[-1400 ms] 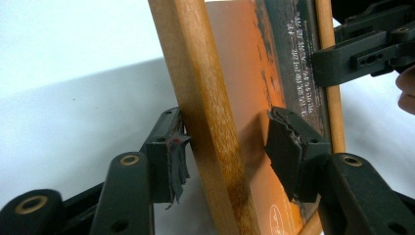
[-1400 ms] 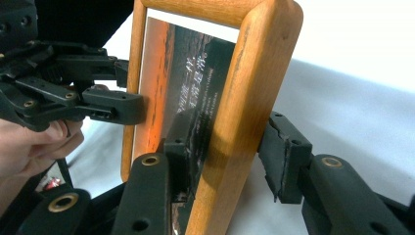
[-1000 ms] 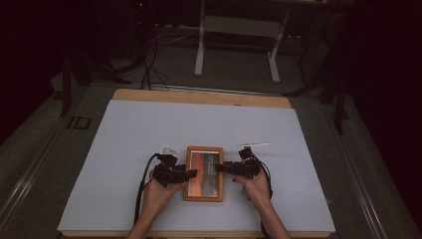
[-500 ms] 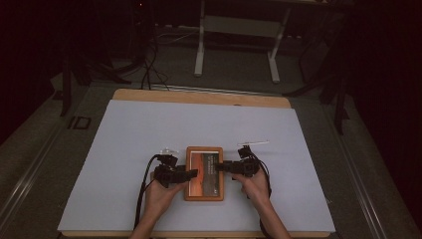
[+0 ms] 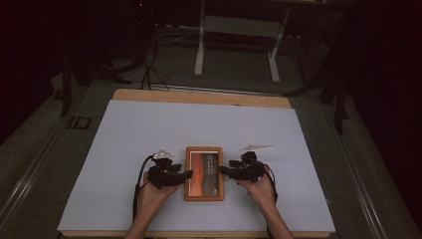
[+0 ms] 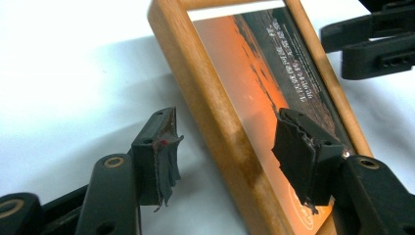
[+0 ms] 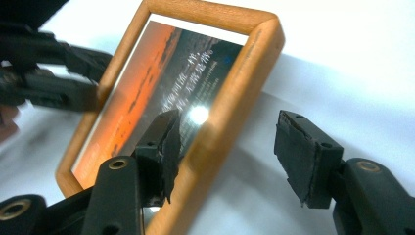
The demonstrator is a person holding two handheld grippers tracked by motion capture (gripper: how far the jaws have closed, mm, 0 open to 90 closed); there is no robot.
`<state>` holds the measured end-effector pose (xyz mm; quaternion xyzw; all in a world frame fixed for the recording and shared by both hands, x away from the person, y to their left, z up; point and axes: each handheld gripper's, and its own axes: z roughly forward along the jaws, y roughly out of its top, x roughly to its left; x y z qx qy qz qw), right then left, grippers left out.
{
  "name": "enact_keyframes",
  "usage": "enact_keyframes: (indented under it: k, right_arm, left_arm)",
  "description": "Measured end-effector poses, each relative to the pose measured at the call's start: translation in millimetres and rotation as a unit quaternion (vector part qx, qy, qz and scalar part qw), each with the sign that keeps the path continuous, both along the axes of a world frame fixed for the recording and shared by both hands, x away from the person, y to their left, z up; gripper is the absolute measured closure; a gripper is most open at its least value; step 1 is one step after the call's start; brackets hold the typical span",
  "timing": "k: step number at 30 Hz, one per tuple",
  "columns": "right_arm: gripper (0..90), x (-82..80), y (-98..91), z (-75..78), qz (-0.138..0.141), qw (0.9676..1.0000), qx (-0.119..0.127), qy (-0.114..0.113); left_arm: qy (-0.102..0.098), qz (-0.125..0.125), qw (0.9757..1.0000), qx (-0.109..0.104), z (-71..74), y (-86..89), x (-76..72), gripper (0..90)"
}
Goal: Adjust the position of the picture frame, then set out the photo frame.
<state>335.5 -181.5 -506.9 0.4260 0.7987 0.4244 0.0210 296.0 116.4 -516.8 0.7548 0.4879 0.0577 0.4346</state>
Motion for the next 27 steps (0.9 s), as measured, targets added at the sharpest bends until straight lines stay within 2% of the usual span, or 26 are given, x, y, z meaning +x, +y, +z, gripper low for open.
enact_keyframes:
  k: [5, 8, 11, 14, 22, 24, 27]
  right_arm:
    - [38.5, -8.2, -6.5, 5.2, -0.011, 0.9986, -0.034, -0.04]
    - [37.2, -12.0, -6.2, 8.1, -0.017, 0.9968, -0.055, -0.056]
    - [38.5, -15.5, -5.2, 9.8, -0.021, 0.9952, -0.068, -0.067]
    - [41.5, -17.6, -1.8, 9.1, -0.022, 0.9921, -0.096, -0.078]
    - [31.5, -18.3, 8.0, 10.3, -0.007, 0.9911, -0.101, -0.087]
    - [34.9, -21.4, 10.3, 11.6, -0.005, 0.9898, -0.098, -0.104]
    - [41.6, -24.6, 12.6, 13.3, -0.007, 0.9878, -0.102, -0.117]
  left_arm:
    - [-0.037, 0.007, 0.9991, 0.021, 2.0, 8.5, -4.3, 43.3]
    - [-0.053, 0.013, 0.9982, 0.025, 3.5, 12.5, -6.3, 43.1]
    - [-0.062, 0.021, 0.9976, 0.022, 5.2, 15.6, -8.0, 43.0]
    - [-0.069, 0.031, 0.997, 0.016, 6.8, 20.5, -9.2, 43.1]
    - [-0.078, 0.036, 0.9961, 0.018, 8.9, 23.5, -11.4, 42.5]
    - [-0.079, 0.033, 0.9961, 0.019, 9.5, 22.8, -12.2, 42.5]
    - [-0.079, 0.031, 0.9963, 0.017, 10.2, 22.0, -13.1, 42.6]
